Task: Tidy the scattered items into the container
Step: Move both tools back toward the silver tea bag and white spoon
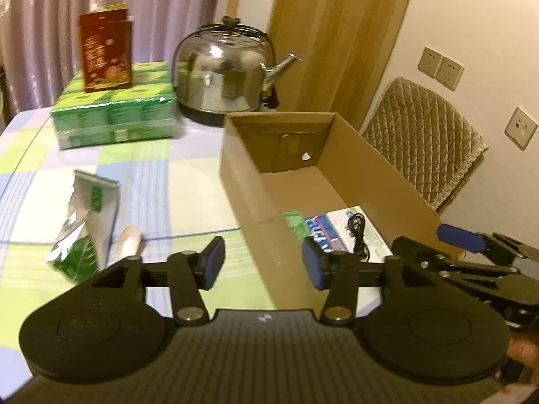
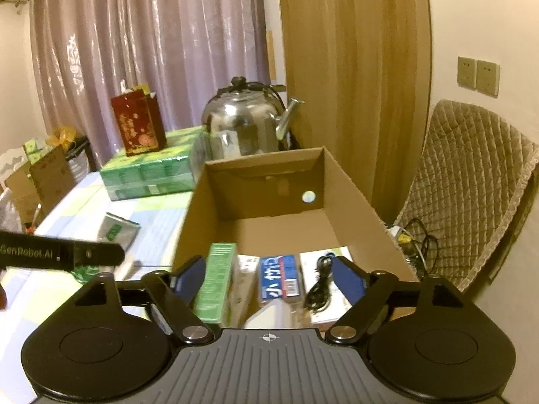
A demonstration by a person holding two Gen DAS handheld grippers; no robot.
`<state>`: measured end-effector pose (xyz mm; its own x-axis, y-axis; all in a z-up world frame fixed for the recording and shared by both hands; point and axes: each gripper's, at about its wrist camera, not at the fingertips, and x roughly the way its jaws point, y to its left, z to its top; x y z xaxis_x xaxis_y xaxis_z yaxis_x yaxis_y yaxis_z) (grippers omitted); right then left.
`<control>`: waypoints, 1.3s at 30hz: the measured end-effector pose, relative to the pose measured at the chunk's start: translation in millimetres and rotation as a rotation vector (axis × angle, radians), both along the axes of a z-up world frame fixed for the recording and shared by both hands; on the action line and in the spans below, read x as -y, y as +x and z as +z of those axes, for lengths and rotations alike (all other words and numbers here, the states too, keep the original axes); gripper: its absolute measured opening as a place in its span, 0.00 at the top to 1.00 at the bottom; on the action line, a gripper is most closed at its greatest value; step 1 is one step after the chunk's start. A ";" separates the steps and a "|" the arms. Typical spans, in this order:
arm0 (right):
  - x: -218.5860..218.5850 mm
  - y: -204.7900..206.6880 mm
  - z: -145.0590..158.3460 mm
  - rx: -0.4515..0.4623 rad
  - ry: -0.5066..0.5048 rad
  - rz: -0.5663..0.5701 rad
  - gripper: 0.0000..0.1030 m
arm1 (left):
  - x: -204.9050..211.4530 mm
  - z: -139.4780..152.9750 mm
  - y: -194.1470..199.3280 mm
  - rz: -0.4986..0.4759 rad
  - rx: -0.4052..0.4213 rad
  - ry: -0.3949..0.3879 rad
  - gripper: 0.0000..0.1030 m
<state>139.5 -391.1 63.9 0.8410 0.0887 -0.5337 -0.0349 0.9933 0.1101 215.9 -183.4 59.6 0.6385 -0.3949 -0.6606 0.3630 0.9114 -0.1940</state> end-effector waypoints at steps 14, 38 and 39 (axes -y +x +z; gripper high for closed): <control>-70.4 -44.5 21.6 0.032 -0.013 0.093 0.02 | -89.6 7.7 -66.0 0.104 0.014 0.007 0.04; -167.4 -42.9 -9.1 -0.058 -0.009 0.293 0.02 | -210.8 -13.6 -76.6 0.245 -0.023 0.117 0.01; -169.1 -39.2 -11.9 -0.066 -0.009 0.294 0.02 | -212.5 -14.6 -73.8 0.242 -0.025 0.121 0.01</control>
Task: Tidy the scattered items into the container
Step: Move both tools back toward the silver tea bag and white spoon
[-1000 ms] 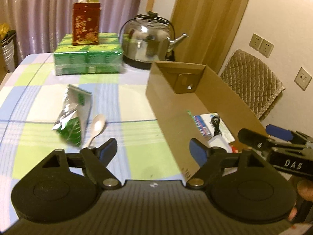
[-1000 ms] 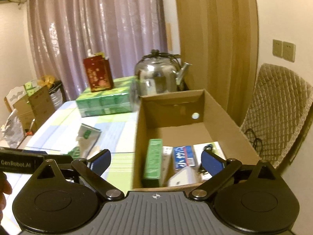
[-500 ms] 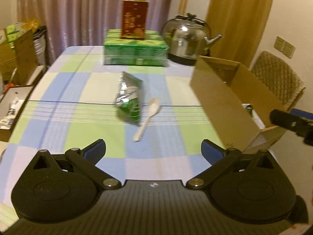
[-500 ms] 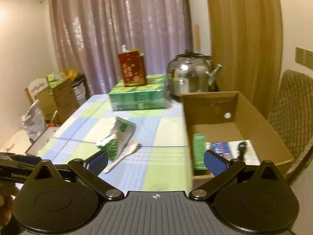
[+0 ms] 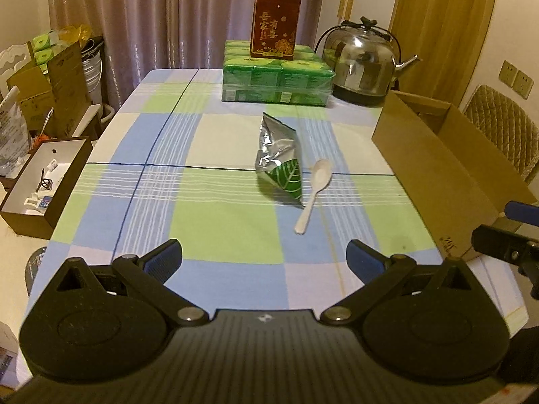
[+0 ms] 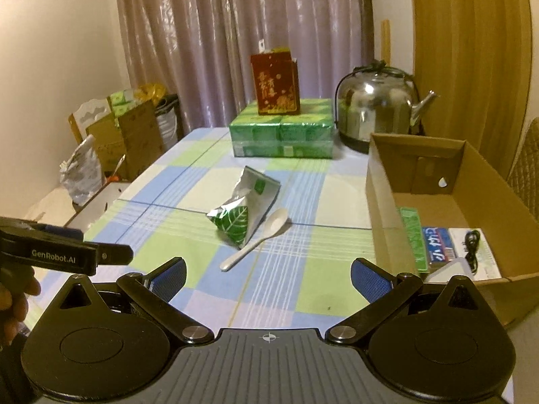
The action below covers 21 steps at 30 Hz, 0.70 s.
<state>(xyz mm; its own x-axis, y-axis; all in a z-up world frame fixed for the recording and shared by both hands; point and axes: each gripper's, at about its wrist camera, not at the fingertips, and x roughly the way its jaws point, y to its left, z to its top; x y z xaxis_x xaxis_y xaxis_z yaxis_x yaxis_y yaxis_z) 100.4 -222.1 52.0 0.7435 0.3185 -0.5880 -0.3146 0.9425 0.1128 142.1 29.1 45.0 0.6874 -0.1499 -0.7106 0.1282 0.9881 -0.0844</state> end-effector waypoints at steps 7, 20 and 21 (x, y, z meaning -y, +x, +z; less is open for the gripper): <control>-7.4 30.3 -21.8 -0.049 -0.008 0.002 0.02 | -2.0 -9.8 29.2 -0.047 -0.031 0.002 0.01; -11.4 122.4 -70.1 -0.132 0.027 -0.045 0.03 | 1.5 -39.6 120.3 -0.143 -0.074 0.045 0.01; -11.6 128.5 -73.3 -0.134 0.026 -0.046 0.03 | 2.3 -42.2 128.4 -0.150 -0.076 0.040 0.01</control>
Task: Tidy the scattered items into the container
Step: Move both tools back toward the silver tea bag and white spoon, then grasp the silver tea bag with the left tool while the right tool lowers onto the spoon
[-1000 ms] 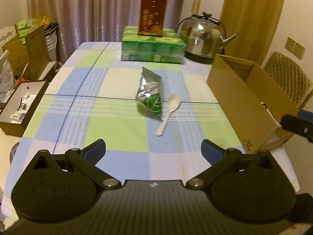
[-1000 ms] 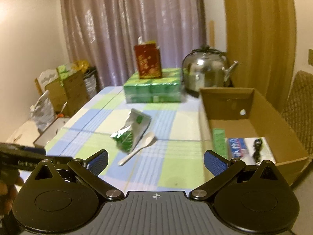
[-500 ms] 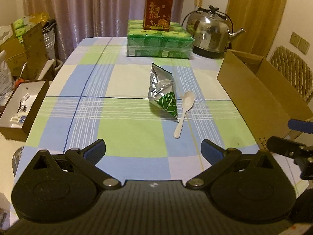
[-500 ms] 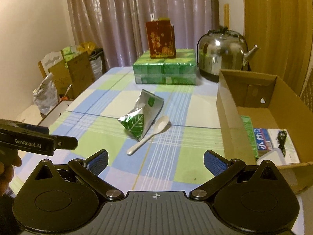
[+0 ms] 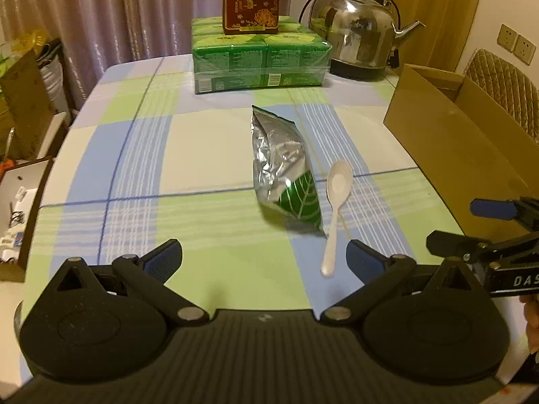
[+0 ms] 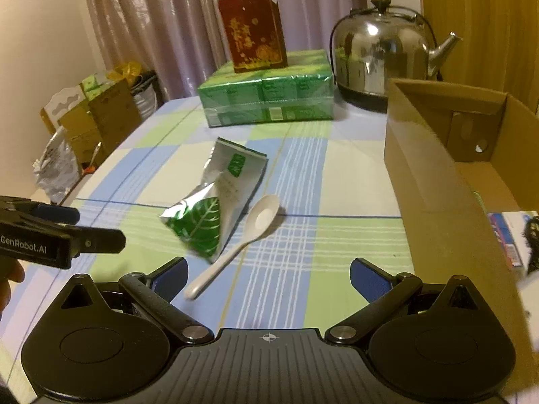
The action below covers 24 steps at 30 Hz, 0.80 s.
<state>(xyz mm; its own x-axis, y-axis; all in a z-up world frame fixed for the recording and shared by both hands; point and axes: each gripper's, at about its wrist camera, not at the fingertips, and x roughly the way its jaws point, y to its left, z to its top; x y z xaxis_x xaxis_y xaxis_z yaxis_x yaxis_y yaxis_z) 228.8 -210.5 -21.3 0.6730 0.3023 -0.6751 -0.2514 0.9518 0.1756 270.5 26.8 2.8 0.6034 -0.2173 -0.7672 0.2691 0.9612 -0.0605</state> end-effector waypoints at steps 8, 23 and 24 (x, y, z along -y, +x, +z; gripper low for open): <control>-4.7 39.3 -26.6 -0.025 -0.003 0.002 0.18 | 15.7 -25.7 66.9 -0.063 -0.037 -0.019 0.01; -26.3 79.3 -59.5 -0.035 -0.005 0.032 0.38 | 24.6 -53.2 133.9 -0.100 -0.089 -0.020 0.04; -29.3 81.4 -60.6 -0.032 -0.009 0.035 0.38 | 23.0 -53.8 135.2 -0.099 -0.092 -0.027 0.04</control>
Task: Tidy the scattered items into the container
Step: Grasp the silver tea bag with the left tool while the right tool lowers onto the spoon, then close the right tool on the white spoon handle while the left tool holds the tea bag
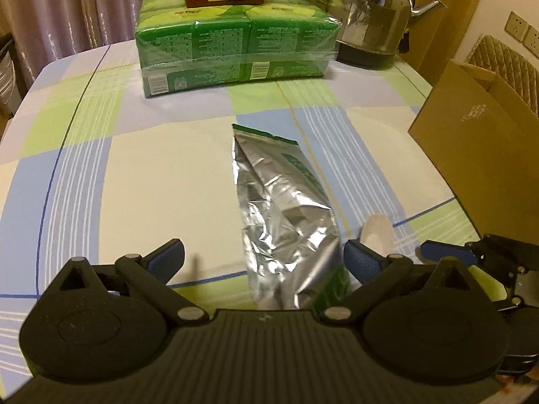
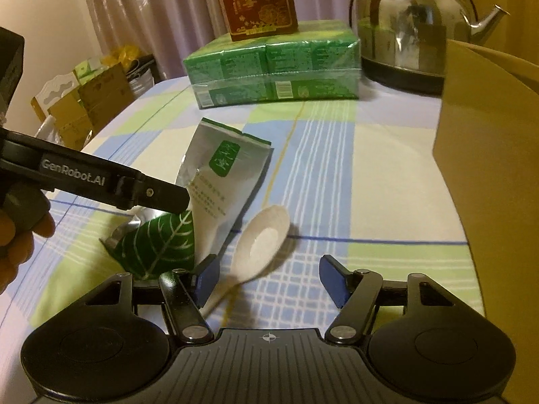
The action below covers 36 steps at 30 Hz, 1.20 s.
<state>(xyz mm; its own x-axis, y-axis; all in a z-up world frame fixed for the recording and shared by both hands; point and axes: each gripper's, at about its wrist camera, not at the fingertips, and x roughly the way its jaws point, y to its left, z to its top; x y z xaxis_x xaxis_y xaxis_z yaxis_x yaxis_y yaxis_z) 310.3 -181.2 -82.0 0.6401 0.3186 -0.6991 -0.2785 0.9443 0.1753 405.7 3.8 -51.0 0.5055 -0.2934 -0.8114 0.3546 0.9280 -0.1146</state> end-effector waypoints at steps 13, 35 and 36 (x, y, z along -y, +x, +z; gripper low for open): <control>-13.9 12.3 -7.2 0.033 -0.088 0.022 0.91 | -3.2 1.0 3.4 -0.012 0.008 -0.016 0.04; 28.3 -12.8 0.1 -0.004 -0.027 -0.028 0.99 | 37.7 -19.7 32.7 -0.054 -0.098 0.052 0.40; 28.2 -14.6 0.8 -0.007 -0.026 -0.026 0.99 | 38.1 -18.2 31.5 -0.059 -0.102 0.054 0.42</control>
